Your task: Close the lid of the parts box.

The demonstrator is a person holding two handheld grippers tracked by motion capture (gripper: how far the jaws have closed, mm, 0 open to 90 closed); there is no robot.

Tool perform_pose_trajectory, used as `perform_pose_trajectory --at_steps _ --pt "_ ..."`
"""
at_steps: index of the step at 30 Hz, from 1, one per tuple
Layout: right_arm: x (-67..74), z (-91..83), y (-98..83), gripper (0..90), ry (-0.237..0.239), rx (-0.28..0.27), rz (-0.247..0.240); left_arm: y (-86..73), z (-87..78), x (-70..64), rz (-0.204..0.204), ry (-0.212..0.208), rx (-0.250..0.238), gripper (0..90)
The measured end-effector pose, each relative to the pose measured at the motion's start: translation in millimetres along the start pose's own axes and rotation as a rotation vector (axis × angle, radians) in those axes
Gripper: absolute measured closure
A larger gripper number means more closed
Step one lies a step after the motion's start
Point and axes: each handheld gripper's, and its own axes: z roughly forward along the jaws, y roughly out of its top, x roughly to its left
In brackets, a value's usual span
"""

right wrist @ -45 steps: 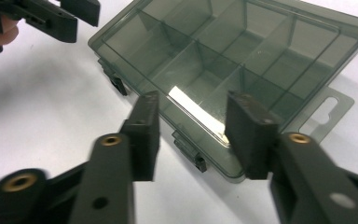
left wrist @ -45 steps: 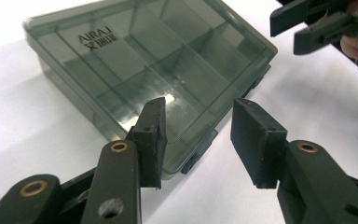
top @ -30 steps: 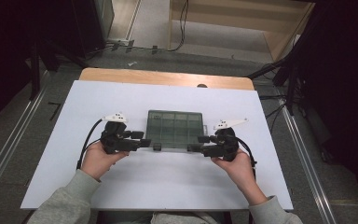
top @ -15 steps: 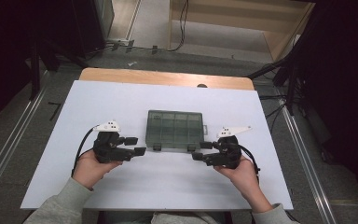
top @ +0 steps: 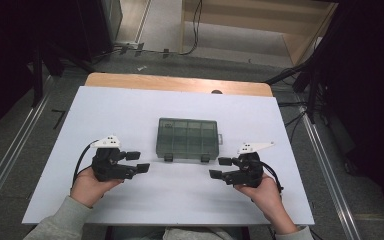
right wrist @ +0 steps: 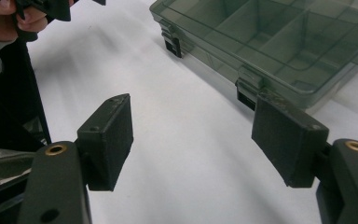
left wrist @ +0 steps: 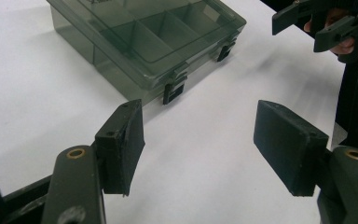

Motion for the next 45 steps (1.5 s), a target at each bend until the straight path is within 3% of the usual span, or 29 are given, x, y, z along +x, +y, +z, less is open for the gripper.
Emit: perform_pose_trajectory --at_steps 17,23,28,31,45 --pt "-8.2 -5.4 -20.1 23.9 -0.010 0.000 0.029 -20.2 -12.5 6.5 -0.015 0.020 0.001 30.6" --pt "-11.9 -13.0 -27.0 23.9 -0.051 0.014 0.012 -27.8 -20.4 8.3 -0.009 0.038 -0.003 30.6" --pt "-16.8 -19.8 -34.1 23.9 -0.083 -0.001 0.031 -33.0 -26.6 10.7 -0.011 0.064 -0.006 30.7" --pt "-17.4 -23.1 -35.5 23.8 -0.080 -0.018 0.030 -35.3 -29.6 12.4 -0.006 0.097 0.000 31.0" --pt "-17.3 -19.1 -36.7 23.8 -0.065 0.006 0.027 -36.4 -28.5 16.6 -0.010 0.121 0.014 31.0"
